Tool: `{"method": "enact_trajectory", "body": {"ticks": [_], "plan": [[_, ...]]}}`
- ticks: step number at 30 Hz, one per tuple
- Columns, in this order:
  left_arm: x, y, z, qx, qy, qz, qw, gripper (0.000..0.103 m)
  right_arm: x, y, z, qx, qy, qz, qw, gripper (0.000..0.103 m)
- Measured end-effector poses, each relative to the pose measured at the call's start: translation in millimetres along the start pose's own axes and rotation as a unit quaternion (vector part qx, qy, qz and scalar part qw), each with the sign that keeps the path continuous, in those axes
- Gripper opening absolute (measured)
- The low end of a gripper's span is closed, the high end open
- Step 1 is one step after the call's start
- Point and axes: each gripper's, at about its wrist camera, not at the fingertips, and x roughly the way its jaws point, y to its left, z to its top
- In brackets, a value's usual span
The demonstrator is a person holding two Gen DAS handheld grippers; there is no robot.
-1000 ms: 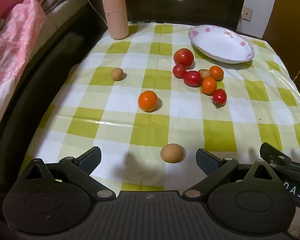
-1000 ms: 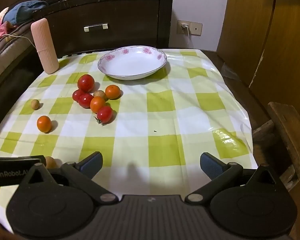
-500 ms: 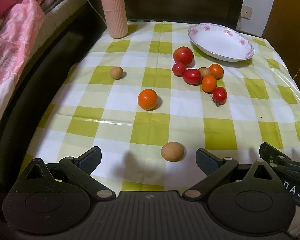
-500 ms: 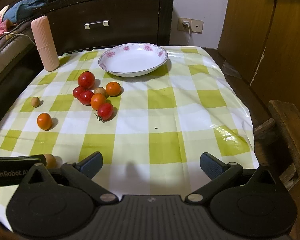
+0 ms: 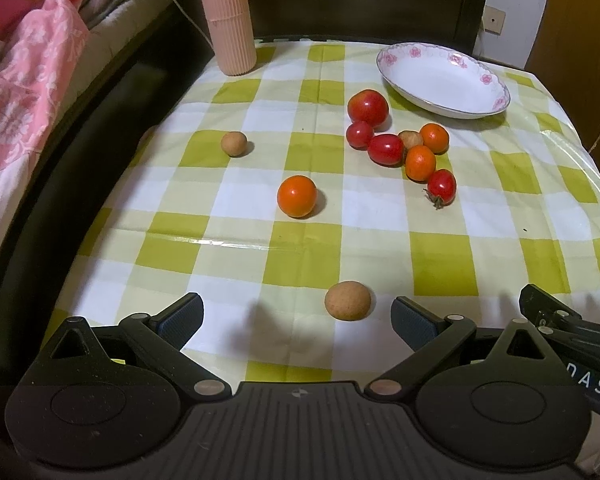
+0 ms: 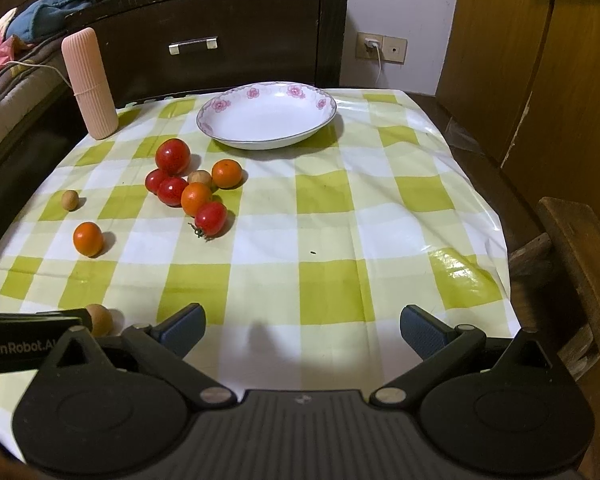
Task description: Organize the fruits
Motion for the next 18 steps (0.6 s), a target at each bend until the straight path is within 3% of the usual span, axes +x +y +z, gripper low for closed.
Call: {"method": "enact_trajectory", "body": {"ticks": [18], "plan": [[0.3,-0.2,-0.7,0.002,0.000,0.002,1.0000,0.101,0.6,1.1,-0.8,0.000,0.002,0.000,1.000,0.101]]}}
